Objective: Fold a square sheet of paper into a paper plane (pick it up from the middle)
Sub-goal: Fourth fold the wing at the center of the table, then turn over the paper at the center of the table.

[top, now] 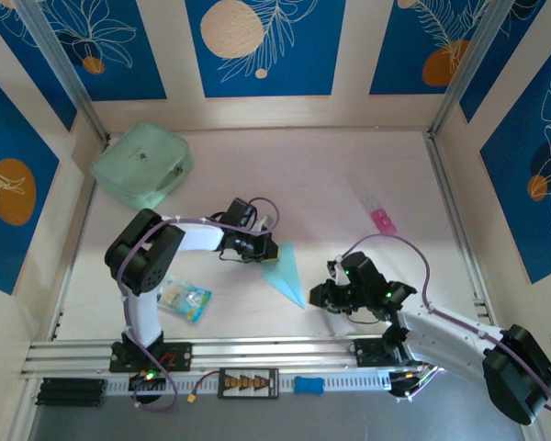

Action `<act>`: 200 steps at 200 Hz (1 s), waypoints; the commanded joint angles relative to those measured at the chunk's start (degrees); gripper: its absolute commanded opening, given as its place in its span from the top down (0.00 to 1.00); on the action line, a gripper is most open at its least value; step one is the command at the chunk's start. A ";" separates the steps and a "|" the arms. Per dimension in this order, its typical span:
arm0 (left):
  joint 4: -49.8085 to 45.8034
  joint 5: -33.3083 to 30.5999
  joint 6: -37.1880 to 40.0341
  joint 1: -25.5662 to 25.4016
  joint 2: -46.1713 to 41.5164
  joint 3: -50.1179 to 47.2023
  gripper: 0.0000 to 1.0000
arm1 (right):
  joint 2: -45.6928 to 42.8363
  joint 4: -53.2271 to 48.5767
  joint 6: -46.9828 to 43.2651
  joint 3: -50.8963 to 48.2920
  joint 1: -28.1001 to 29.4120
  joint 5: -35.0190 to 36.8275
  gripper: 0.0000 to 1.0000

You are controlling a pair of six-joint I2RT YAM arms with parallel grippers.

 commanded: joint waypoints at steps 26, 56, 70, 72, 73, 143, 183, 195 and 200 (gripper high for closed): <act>-2.62 -3.23 -0.72 0.79 0.80 -2.09 1.00 | 7.06 -0.85 -0.37 4.74 -0.46 0.31 0.80; -1.45 -2.30 -1.74 0.90 1.09 -2.05 1.00 | 8.51 4.39 6.59 2.82 -0.23 -1.42 0.62; -1.55 -1.93 -1.80 1.12 0.99 -2.12 1.00 | 8.00 4.72 8.47 2.71 0.06 -2.49 0.57; -1.54 -1.80 -1.87 1.07 0.94 -2.10 1.00 | 7.93 4.22 8.71 2.84 0.11 -2.36 0.56; -1.54 -1.82 -1.88 1.11 0.93 -2.14 1.00 | 7.89 4.01 8.77 2.88 0.18 -2.25 0.56; 0.29 -0.78 -3.34 1.84 0.33 -3.41 1.00 | 8.05 -6.27 12.55 5.01 1.45 -1.47 0.53; 0.30 -0.45 -3.47 2.15 0.22 -3.34 1.00 | 9.79 -6.00 12.52 5.91 1.53 -2.13 0.52; 0.05 -0.52 -3.38 2.13 0.13 -3.24 1.00 | 10.63 -3.63 12.55 5.64 1.67 -2.67 0.54; 0.00 -0.52 -3.38 2.13 0.16 -3.24 1.00 | 10.94 -2.65 12.86 5.53 1.79 -2.67 0.55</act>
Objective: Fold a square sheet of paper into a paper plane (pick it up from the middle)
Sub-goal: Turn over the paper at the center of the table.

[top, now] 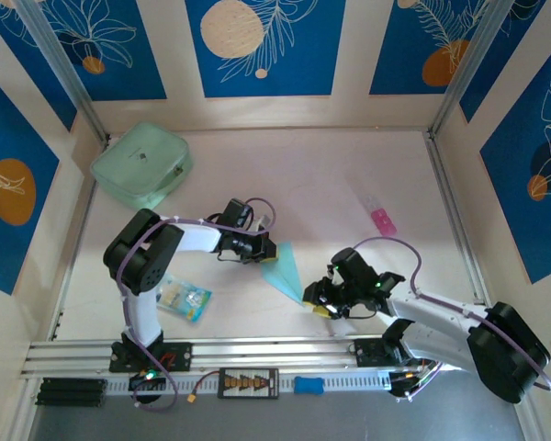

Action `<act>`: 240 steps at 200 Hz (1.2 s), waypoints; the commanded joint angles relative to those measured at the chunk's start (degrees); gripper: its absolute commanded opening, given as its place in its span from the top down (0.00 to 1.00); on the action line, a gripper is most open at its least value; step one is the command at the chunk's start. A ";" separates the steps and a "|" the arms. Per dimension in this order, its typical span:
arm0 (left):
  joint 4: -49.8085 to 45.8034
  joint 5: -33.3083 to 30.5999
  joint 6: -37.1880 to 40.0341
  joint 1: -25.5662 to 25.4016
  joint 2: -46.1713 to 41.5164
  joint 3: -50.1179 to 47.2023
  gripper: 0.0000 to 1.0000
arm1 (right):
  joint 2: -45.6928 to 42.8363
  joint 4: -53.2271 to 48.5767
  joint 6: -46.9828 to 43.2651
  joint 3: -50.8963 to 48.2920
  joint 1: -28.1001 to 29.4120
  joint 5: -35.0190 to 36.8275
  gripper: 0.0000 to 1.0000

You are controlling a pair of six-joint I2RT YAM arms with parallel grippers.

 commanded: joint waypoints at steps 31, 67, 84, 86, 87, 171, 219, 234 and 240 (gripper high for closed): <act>-3.31 -2.23 0.05 1.20 0.34 -1.38 1.00 | 3.79 4.54 2.41 1.33 0.56 -1.52 0.60; -3.31 -2.14 -0.05 1.13 0.17 -1.38 1.00 | 6.57 5.91 2.24 1.20 0.38 -1.54 0.60; -3.15 -1.97 -0.23 1.13 0.26 -1.29 1.00 | 7.02 8.67 2.86 0.00 -0.13 -1.49 0.63; -3.14 -1.96 -0.22 1.13 0.30 -1.23 1.00 | 7.04 9.13 2.88 -0.14 -0.14 -1.51 0.64; -3.13 -1.92 -0.22 1.13 0.33 -1.21 1.00 | 7.04 9.31 2.92 -0.19 -0.19 -1.51 0.64; -3.13 -1.50 -0.30 1.13 0.31 -0.94 1.00 | 7.83 9.71 2.40 -0.04 -1.42 -1.93 0.67; -2.02 -1.47 -0.82 1.13 0.90 -1.29 1.00 | 5.67 5.87 0.38 0.05 -2.43 -2.87 0.68; -1.73 -1.52 -1.09 1.15 1.07 -1.38 1.00 | 6.86 6.09 -0.04 0.24 -2.50 -3.21 0.68; -1.72 -1.47 -1.09 1.17 1.06 -1.38 1.00 | 7.68 7.17 0.04 0.14 -2.44 -3.73 0.68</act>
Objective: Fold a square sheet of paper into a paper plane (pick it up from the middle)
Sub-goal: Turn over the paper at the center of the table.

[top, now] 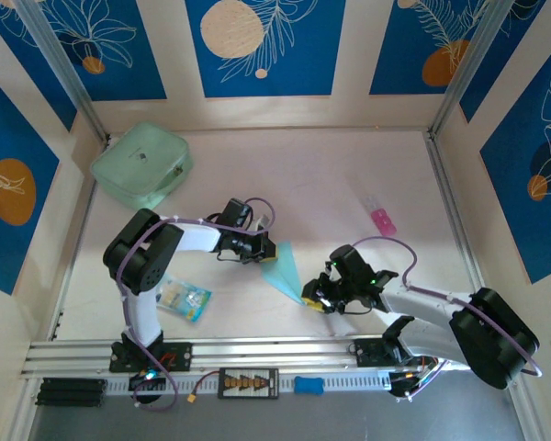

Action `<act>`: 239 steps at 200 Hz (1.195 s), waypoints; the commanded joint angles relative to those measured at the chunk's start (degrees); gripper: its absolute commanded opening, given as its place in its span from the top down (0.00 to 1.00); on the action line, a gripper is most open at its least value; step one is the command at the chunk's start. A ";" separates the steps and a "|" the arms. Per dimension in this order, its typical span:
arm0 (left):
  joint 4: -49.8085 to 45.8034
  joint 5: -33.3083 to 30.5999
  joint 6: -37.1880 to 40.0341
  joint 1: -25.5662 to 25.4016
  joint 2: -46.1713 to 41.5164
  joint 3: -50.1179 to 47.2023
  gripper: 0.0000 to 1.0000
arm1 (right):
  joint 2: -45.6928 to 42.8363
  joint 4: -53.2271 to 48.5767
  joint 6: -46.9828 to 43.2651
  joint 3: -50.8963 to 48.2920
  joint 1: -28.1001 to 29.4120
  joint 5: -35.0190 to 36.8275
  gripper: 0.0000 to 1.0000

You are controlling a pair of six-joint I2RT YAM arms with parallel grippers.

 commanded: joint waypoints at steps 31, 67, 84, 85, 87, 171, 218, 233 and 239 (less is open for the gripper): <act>-1.86 -1.81 -0.28 0.92 0.96 -1.16 1.00 | 4.19 1.66 -1.18 1.92 0.48 -1.77 0.72; -1.52 -2.08 -0.46 0.89 0.81 -1.49 1.00 | 6.74 6.16 -1.06 2.43 0.68 -1.93 0.73; -1.33 -2.28 -0.46 0.88 0.95 -1.60 1.00 | 7.89 7.46 -1.15 2.49 0.53 -0.89 0.73; -1.33 -2.29 -0.46 0.87 0.96 -1.60 1.00 | 7.90 7.57 -1.19 2.46 0.51 -0.85 0.73; -1.37 -2.31 -0.46 0.87 1.01 -1.60 1.00 | 8.04 7.90 -1.16 2.44 0.50 -0.83 0.73; -1.06 -2.19 -0.62 0.91 1.04 -1.62 1.00 | 11.39 10.70 -2.87 3.83 0.24 -1.06 0.72; -1.24 -2.08 -0.54 0.91 1.09 -1.33 1.00 | 9.88 9.53 -3.52 3.97 -0.72 -0.78 0.75; -1.25 -2.11 -0.55 0.88 1.14 -1.33 1.00 | 9.78 9.67 -3.87 4.01 -1.17 -1.09 0.76; -1.32 -2.11 -0.62 0.87 1.03 -1.33 1.00 | 9.78 9.64 -4.00 4.00 -1.32 -1.24 0.75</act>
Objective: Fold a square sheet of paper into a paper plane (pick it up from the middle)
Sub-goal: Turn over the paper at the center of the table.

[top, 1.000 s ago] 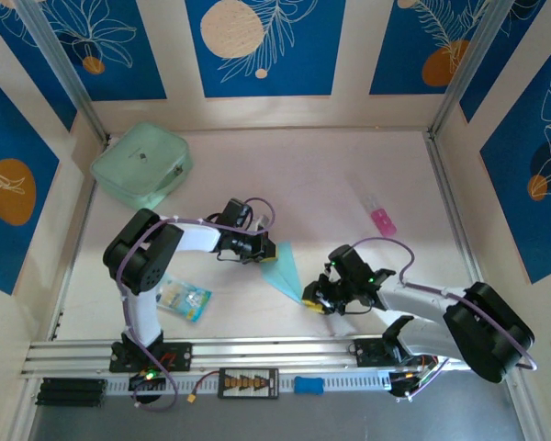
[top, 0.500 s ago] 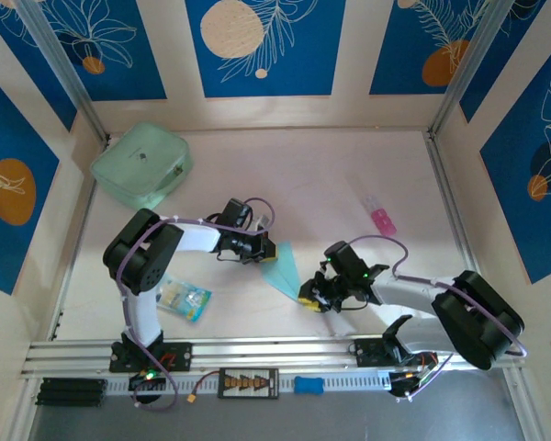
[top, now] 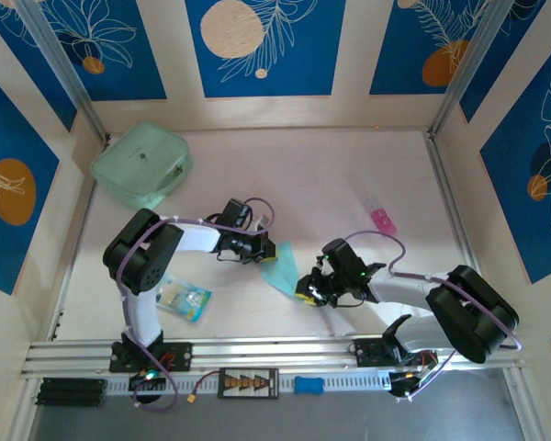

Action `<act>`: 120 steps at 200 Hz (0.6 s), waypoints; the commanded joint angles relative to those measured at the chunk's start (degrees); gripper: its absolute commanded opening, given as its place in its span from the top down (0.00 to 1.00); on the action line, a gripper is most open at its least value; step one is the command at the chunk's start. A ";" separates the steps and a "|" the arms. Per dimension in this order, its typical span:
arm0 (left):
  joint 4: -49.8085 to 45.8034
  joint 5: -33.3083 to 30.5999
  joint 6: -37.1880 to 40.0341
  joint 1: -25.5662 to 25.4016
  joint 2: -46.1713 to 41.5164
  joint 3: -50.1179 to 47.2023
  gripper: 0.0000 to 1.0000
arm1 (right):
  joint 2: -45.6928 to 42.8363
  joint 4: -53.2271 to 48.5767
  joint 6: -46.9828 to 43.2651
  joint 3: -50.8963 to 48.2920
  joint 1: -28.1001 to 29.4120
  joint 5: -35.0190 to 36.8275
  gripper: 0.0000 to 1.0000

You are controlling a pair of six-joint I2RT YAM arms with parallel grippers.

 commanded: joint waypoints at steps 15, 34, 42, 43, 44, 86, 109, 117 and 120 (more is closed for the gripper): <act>-2.14 -2.09 -0.22 0.78 1.05 -0.88 1.00 | -0.12 2.29 -1.99 0.67 -0.93 0.64 0.75; -2.05 -2.05 -0.31 0.86 1.05 -0.77 1.00 | 0.07 3.10 -2.43 0.66 -1.10 0.27 0.75; -2.05 -1.96 -0.31 0.79 0.98 -0.77 1.00 | 0.12 3.47 -2.60 0.74 -1.06 0.27 0.75; -2.05 -1.96 -0.31 0.83 1.02 -0.76 1.00 | 0.10 3.50 -2.61 0.75 -1.08 0.27 0.75; -2.05 -1.96 -0.35 0.85 0.99 -0.75 1.00 | 0.09 3.56 -2.65 0.71 -1.09 0.27 0.75; -0.26 -0.20 -2.00 0.78 0.54 -0.81 0.99 | 0.76 3.83 -3.99 0.79 -1.20 0.09 0.84; 1.16 1.12 -3.73 0.81 -1.35 -0.65 0.95 | 0.05 3.63 -5.25 0.67 -1.28 0.11 0.87; 0.59 0.96 -3.67 0.78 -2.47 -0.41 0.91 | -0.58 3.66 -6.17 0.75 -1.30 -0.04 0.88; 0.26 0.88 -3.57 0.78 -2.98 -0.22 0.89 | -0.91 3.69 -6.63 0.75 -1.24 0.00 0.88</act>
